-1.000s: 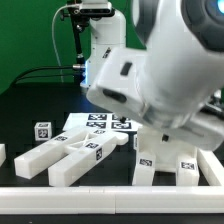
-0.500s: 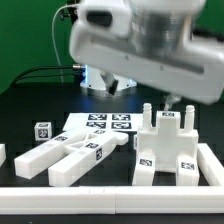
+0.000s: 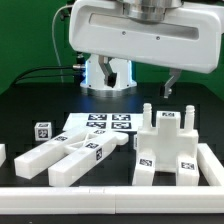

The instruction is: Assemble chair

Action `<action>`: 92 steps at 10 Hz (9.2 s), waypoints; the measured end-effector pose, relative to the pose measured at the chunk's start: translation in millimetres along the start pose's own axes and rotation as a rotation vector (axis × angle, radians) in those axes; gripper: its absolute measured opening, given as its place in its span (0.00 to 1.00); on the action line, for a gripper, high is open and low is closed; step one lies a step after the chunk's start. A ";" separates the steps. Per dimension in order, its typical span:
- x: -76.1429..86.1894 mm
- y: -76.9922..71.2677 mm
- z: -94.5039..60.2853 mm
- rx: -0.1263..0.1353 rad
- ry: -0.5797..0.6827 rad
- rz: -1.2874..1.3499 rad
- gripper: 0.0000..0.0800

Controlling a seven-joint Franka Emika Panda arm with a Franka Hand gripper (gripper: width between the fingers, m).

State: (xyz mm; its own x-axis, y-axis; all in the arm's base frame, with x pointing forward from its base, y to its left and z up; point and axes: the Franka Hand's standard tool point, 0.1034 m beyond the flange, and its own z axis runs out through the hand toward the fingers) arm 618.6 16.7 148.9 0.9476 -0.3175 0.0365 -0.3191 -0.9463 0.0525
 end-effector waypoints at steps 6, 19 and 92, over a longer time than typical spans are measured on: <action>3.7 45.4 44.1 0.090 0.061 0.064 0.81; -36.8 79.1 144.0 0.049 -0.025 0.120 0.81; -73.8 -75.5 -18.1 0.110 0.004 -0.072 0.81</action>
Offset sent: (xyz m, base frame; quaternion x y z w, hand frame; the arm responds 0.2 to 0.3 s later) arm -0.0129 -0.0324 -0.0545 0.1332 -0.0285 0.0304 0.9902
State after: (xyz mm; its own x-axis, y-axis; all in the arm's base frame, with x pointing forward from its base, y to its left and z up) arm 572.4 112.7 160.3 0.9678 -0.2483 0.0404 -0.2460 -0.9677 -0.0546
